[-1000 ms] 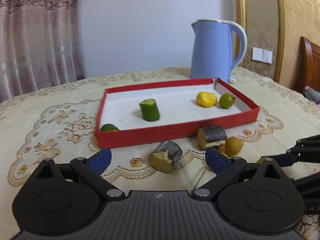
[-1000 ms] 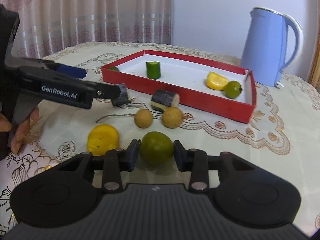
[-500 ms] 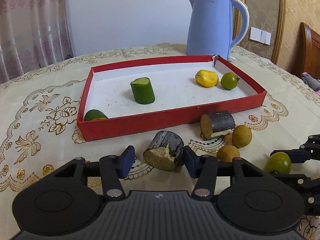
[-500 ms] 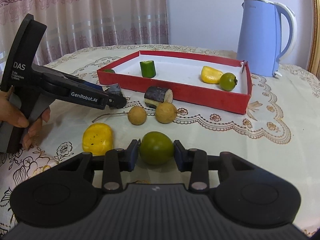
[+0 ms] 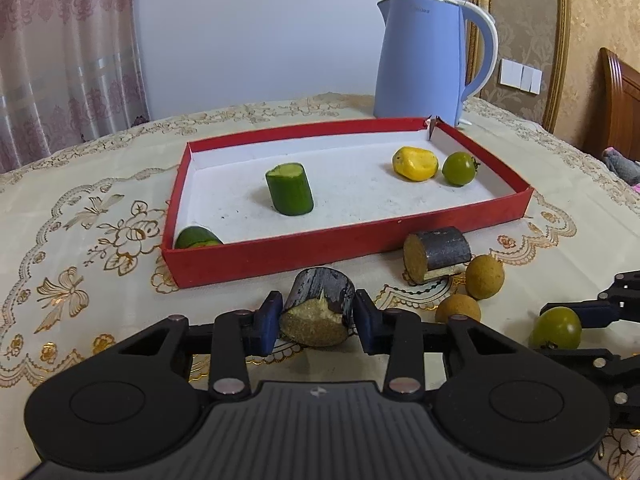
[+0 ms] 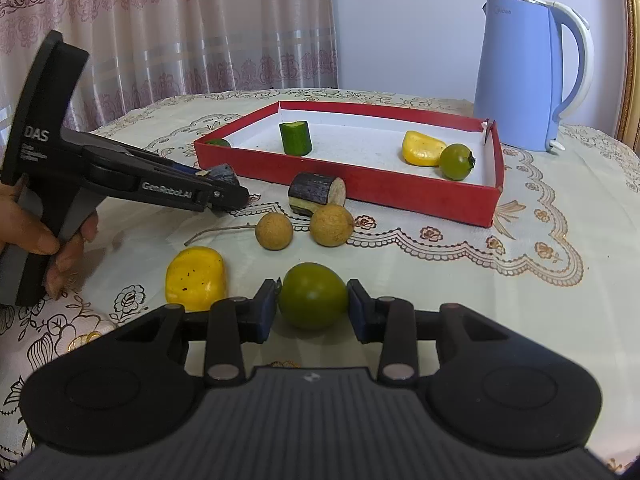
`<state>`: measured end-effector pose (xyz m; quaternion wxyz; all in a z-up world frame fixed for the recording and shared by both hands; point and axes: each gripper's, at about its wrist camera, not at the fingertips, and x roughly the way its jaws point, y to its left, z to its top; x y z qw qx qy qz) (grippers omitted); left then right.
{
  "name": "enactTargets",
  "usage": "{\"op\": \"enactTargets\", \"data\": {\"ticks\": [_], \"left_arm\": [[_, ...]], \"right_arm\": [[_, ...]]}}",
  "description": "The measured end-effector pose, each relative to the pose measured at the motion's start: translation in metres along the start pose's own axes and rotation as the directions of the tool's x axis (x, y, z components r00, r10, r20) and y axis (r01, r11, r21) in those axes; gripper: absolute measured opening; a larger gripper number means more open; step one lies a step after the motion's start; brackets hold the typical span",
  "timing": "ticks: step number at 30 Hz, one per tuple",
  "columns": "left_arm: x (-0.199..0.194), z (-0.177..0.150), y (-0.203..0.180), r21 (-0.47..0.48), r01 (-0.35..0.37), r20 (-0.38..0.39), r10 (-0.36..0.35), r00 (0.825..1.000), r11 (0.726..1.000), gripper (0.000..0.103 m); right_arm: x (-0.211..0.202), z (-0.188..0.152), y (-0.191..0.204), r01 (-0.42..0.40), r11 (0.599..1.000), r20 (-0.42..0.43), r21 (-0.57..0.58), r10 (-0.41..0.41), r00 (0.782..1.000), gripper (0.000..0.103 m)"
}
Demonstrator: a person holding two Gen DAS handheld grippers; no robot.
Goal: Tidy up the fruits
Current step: 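Carry the dark-skinned chunk with the left tool over the red tray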
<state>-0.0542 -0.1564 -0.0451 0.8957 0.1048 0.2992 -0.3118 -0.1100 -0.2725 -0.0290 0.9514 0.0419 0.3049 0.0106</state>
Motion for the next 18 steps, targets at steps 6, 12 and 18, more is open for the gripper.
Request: {"op": "enactTargets", "data": {"ticks": [6, 12, 18], "left_arm": [[-0.016, 0.02, 0.004, 0.023, -0.027, 0.072, 0.025, 0.997, 0.999, 0.037], [0.005, 0.065, 0.025, -0.06, -0.08, 0.126, 0.087, 0.988, 0.995, 0.037], [0.053, 0.091, 0.042, -0.139, -0.148, 0.115, 0.164, 0.98, 0.979, 0.037]], "right_arm": [[0.0, 0.0, 0.0, 0.002, 1.0, 0.0, -0.003, -0.002, 1.0, 0.036], [0.0, 0.0, 0.0, 0.001, 1.0, 0.0, -0.002, -0.001, 1.0, 0.036], [0.0, 0.0, 0.0, 0.001, 1.0, 0.0, -0.001, -0.001, 1.0, 0.036]]}}
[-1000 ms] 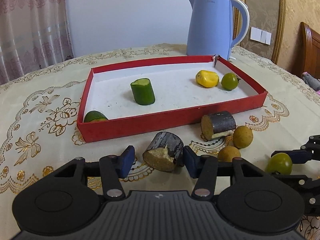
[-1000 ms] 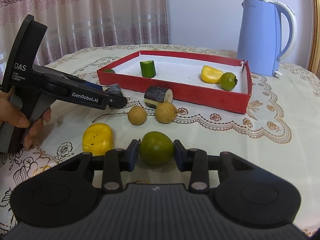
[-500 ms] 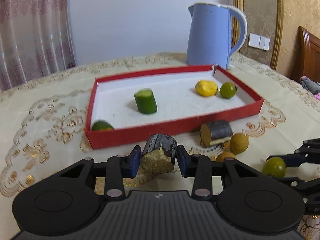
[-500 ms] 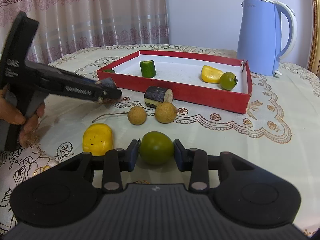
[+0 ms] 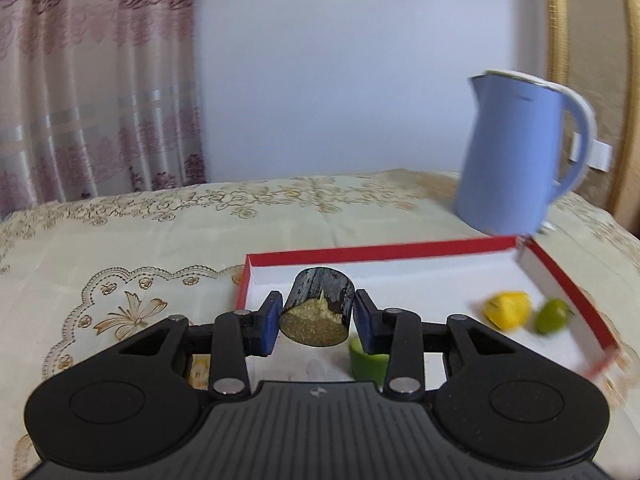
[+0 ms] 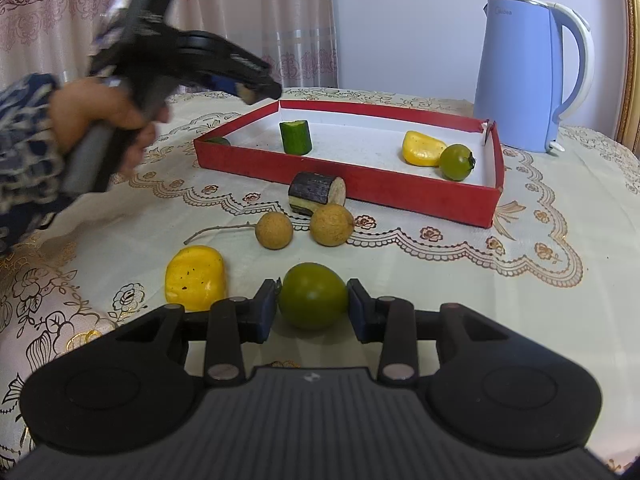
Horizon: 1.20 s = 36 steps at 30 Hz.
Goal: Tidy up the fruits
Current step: 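Carry the dark-skinned chunk with the left tool over the red tray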
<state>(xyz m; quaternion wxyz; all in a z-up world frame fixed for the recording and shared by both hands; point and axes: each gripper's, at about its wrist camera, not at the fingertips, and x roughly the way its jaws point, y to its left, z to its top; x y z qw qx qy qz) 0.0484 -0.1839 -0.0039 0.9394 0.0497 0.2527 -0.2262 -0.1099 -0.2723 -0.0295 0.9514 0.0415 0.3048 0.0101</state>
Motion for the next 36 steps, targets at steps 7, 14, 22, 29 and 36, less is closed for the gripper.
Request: {"op": "enactTargets", "data": {"ticks": [7, 14, 22, 29, 36], "left_arm": [[0.042, -0.011, 0.008, -0.063, -0.003, -0.07, -0.002, 0.998, 0.998, 0.037], [0.048, -0.019, 0.012, -0.079, 0.01, -0.076, -0.016, 0.997, 0.997, 0.037], [0.048, -0.02, 0.014, -0.085, 0.024, -0.067, -0.03, 0.997, 0.996, 0.037], [0.049, -0.021, 0.014, -0.08, 0.025, -0.06, -0.03, 0.998, 0.997, 0.037], [0.049, -0.021, 0.014, -0.082, 0.034, -0.06, -0.039, 0.997, 0.996, 0.037]], "right_arm": [[0.0, 0.0, 0.0, 0.002, 1.0, -0.001, -0.004, -0.002, 1.0, 0.036], [0.0, 0.0, 0.002, 0.007, 1.0, -0.002, -0.012, -0.007, 1.0, 0.036], [0.0, 0.001, 0.003, 0.015, 1.0, -0.006, -0.022, -0.015, 1.0, 0.036], [0.002, 0.004, 0.005, 0.028, 0.999, -0.022, -0.035, -0.029, 0.999, 0.036], [0.002, 0.007, 0.009, 0.04, 0.998, -0.047, -0.041, -0.042, 0.998, 0.036]]}}
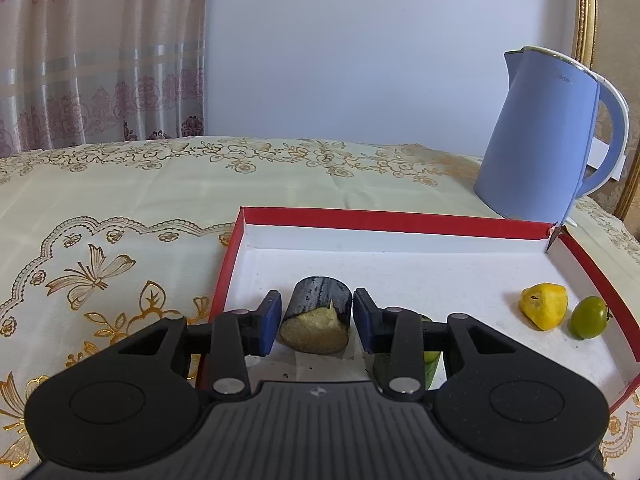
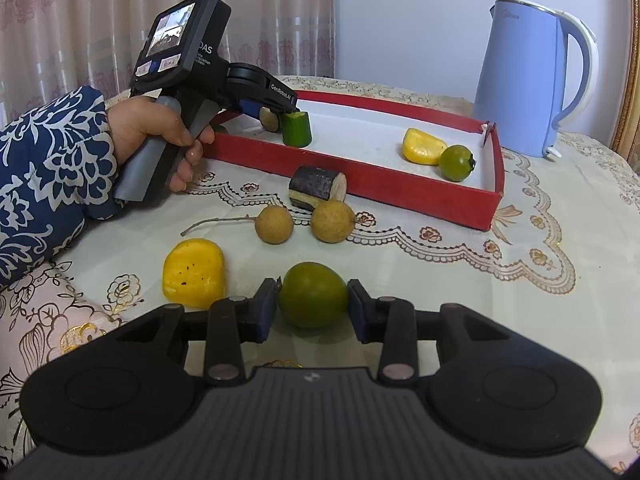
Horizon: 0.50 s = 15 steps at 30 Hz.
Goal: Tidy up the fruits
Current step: 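Carry the dark-skinned chunk with the left tool over the red tray, then release the dark chunk into the tray with the left tool while the right tool drops the lime there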
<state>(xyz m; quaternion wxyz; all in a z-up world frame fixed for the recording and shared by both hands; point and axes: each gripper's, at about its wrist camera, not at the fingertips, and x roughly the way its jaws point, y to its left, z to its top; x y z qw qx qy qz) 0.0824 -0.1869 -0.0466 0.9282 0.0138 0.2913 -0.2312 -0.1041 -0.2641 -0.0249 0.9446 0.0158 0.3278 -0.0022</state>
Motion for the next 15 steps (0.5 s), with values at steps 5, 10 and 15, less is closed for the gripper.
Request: {"op": "enactTargets", "data": {"ticks": [5, 10, 15], "left_arm": [[-0.001, 0.0, 0.0, -0.004, 0.011, -0.002, -0.011, 1.0, 1.0, 0.04], [-0.001, 0.0, 0.001, -0.005, 0.016, -0.003, -0.016, 1.0, 1.0, 0.041], [-0.001, -0.001, 0.001, -0.003, 0.017, -0.004, -0.017, 1.0, 1.0, 0.042]], "right_arm": [[-0.002, 0.001, 0.002, 0.01, 1.0, 0.002, 0.003, -0.01, 1.0, 0.036], [-0.008, 0.008, 0.001, 0.025, 1.0, 0.014, -0.005, -0.025, 1.0, 0.036], [-0.016, 0.023, -0.007, 0.058, 0.998, 0.043, -0.019, -0.057, 0.997, 0.036]]}}
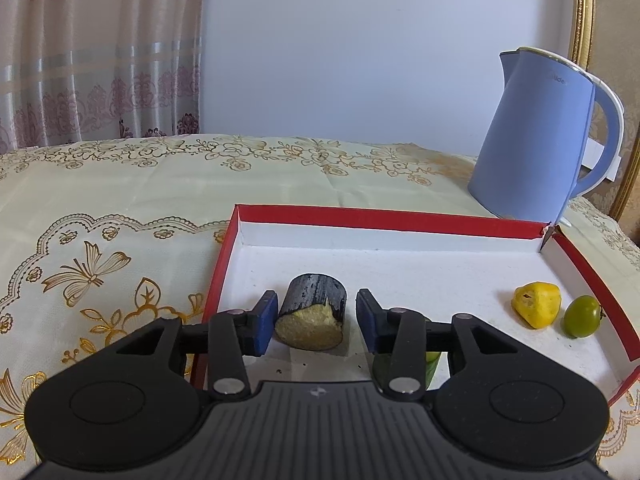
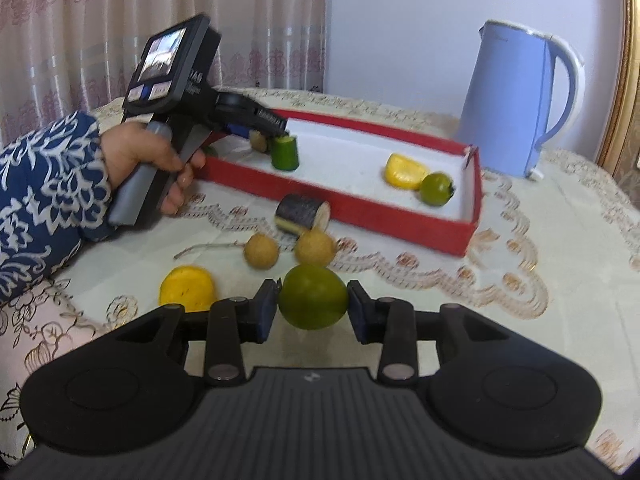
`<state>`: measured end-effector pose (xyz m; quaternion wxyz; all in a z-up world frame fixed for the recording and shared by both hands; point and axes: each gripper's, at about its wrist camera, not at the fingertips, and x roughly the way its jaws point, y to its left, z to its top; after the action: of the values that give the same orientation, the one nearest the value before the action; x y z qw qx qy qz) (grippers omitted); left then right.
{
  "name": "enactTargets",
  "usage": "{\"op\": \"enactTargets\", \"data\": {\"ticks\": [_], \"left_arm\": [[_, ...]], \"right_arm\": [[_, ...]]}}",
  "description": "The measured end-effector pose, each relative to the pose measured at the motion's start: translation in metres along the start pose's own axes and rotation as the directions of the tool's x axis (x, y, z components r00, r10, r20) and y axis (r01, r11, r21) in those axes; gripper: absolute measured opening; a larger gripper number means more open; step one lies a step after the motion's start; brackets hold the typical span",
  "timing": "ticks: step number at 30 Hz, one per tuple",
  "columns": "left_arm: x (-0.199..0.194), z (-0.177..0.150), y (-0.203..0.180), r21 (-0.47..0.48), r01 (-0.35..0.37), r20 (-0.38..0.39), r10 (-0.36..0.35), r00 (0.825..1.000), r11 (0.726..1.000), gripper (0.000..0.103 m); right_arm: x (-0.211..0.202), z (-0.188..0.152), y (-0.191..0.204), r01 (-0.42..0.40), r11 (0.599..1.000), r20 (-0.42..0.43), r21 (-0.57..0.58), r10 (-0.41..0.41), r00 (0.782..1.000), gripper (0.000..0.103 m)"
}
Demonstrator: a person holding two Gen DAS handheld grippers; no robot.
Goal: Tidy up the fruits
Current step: 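Release the dark chunk into the tray with the left tool while the right tool drops the lime there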
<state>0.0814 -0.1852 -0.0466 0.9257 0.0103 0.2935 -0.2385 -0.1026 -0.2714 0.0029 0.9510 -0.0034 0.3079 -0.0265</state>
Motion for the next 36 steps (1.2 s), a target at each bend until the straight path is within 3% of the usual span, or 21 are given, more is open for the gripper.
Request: {"op": "enactTargets", "data": {"ticks": [3, 7, 13, 20, 28, 36], "left_arm": [[0.0, 0.0, -0.001, 0.004, 0.003, -0.002, -0.003, 1.0, 1.0, 0.046], [-0.003, 0.0, 0.0, -0.013, 0.023, 0.008, -0.023, 1.0, 1.0, 0.066], [-0.005, 0.002, 0.002, -0.031, 0.033, 0.012, -0.033, 0.999, 0.999, 0.067], [-0.022, 0.01, 0.011, -0.095, 0.07, 0.098, -0.061, 0.993, 0.993, 0.071], [-0.027, 0.014, 0.012, -0.103, 0.063, 0.121, -0.05, 0.991, 0.993, 0.072], [-0.029, 0.014, 0.013, -0.1, 0.062, 0.127, -0.049, 0.991, 0.993, 0.072]], "right_arm": [[-0.004, 0.014, -0.009, 0.025, 1.0, 0.026, -0.009, -0.025, 0.999, 0.036], [-0.003, 0.034, -0.019, 0.048, 0.998, 0.043, -0.029, -0.046, 0.998, 0.036], [0.015, 0.053, -0.031, 0.063, 0.997, 0.04, -0.048, -0.061, 0.997, 0.036], [0.055, 0.074, -0.051, 0.076, 0.997, 0.017, -0.03, -0.076, 0.997, 0.036], [0.105, 0.078, -0.065, 0.084, 0.996, -0.033, 0.002, -0.084, 0.996, 0.036], [0.122, 0.074, -0.064, 0.066, 0.998, -0.038, 0.013, -0.065, 0.997, 0.036]]}}
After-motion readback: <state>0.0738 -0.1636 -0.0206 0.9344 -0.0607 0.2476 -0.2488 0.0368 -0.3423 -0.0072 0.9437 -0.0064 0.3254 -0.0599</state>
